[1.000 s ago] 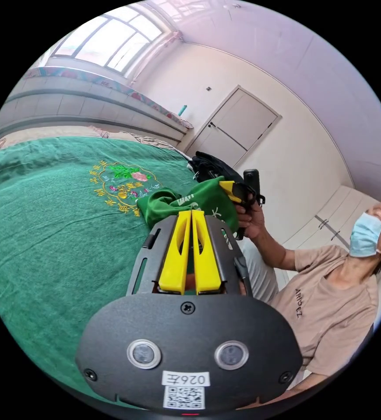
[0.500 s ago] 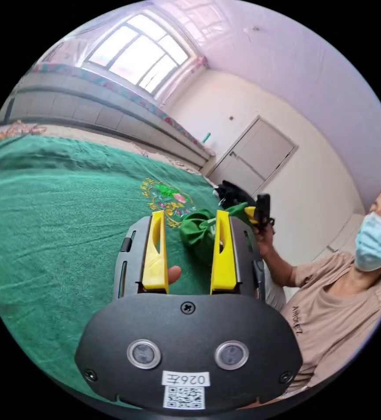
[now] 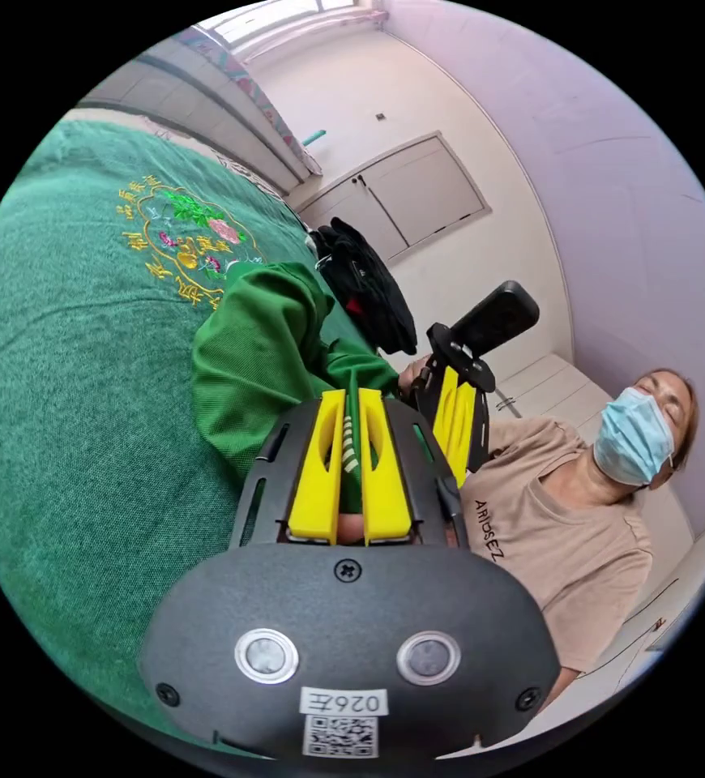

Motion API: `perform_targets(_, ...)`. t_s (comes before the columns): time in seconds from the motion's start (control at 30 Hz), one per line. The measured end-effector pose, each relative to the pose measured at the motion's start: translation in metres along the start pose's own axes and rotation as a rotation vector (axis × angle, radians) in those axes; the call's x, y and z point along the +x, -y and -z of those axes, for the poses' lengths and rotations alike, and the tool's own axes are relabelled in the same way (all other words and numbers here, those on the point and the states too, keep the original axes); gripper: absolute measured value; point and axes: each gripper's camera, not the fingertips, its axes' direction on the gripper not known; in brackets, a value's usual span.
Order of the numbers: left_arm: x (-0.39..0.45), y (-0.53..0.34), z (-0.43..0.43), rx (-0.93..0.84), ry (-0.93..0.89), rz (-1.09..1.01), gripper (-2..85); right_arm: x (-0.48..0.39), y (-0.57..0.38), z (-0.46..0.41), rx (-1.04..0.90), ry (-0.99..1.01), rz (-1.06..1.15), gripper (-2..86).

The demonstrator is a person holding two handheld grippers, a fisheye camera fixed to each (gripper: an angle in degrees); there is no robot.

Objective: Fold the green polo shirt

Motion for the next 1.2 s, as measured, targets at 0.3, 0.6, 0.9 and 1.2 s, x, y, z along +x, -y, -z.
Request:
perform_targets(0.3,0.039,0.001,0.034,0.095,0.059,0.036,0.1,0.111,-0.032,0.088,0.394,-0.174,-0.438,4.0)
perform_targets(0.6,0.095,0.013,0.054,0.16,0.051,0.004,-0.1,0.205,-0.004,-0.049,0.076,-0.215,-0.675,11.0)
perform_targets(0.9,0.199,0.029,0.103,0.257,0.109,-0.165,-0.3,0.202,0.011,-0.079,0.1,-0.376,-0.529,-0.8)
perform_targets(1.2,0.278,-0.005,0.212,0.623,0.015,-0.271,-0.7,0.187,-0.069,0.007,0.543,-0.409,-0.513,-1.2)
